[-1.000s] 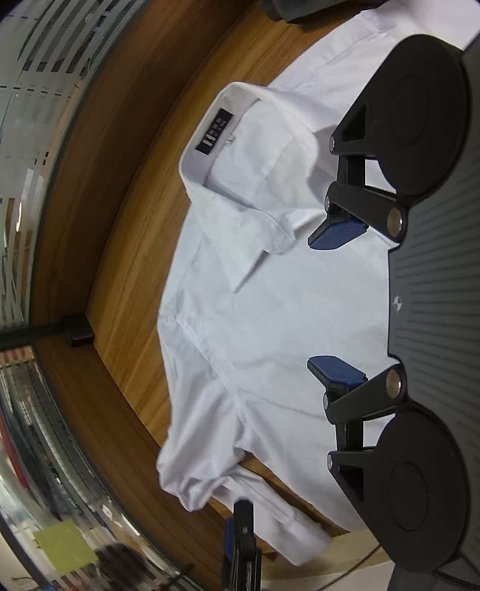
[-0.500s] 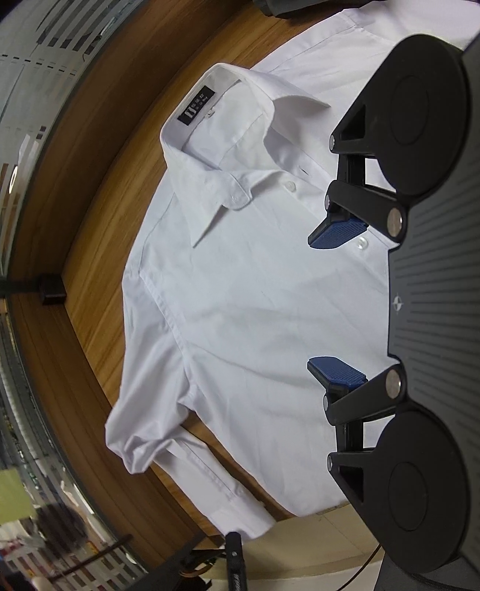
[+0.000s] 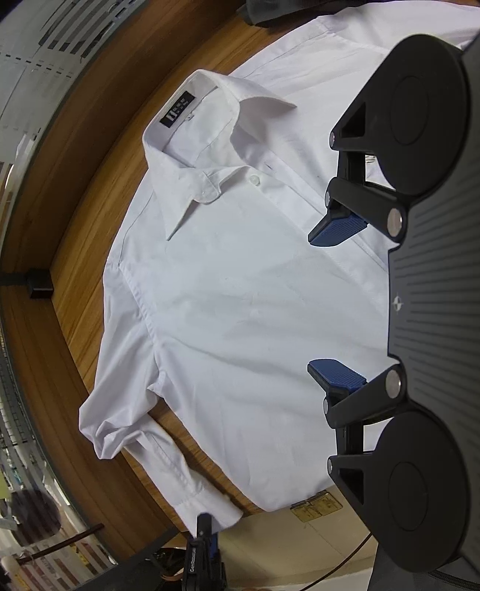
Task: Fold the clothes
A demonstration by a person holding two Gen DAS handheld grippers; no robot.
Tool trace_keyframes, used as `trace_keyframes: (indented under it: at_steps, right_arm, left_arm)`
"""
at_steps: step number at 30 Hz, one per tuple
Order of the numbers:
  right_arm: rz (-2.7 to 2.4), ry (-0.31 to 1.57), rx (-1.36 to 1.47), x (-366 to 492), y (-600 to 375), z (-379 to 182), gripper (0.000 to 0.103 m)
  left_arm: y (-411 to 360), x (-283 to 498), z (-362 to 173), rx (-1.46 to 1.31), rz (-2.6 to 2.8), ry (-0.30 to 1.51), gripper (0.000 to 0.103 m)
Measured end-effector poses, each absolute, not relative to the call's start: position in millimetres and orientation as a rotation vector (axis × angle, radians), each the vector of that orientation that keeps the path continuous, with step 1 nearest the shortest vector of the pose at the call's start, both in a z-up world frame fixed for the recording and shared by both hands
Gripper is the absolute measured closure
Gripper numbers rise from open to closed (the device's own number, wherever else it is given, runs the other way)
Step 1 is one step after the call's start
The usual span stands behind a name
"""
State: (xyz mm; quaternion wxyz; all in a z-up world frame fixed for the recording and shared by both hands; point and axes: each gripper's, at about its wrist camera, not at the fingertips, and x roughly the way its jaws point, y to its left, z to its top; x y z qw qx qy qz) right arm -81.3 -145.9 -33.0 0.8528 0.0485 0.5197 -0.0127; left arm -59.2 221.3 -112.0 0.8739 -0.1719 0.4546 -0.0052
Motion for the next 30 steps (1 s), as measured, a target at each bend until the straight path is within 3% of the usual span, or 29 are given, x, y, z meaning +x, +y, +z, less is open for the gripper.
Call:
trace_keyframes:
  at_steps: [12,23,30]
  right_arm:
    - [-0.019,1.049,0.177,-70.8,-148.8,-36.2,0.030]
    - [-0.074,0.986,0.227,-79.8,-168.2,-21.4,0.030]
    - [-0.268,0.970,0.332,-139.6,-205.0,-15.8,0.030]
  left_arm:
    - [183.0,-53.4,9.3,-0.011,-0.189,0.737,0.098]
    - [98.3,-60.6,147.1,0.097,-0.600,0.367,0.100]
    - [10.7,-102.1,170.2,0.113,-1.055,0.326,0.100]
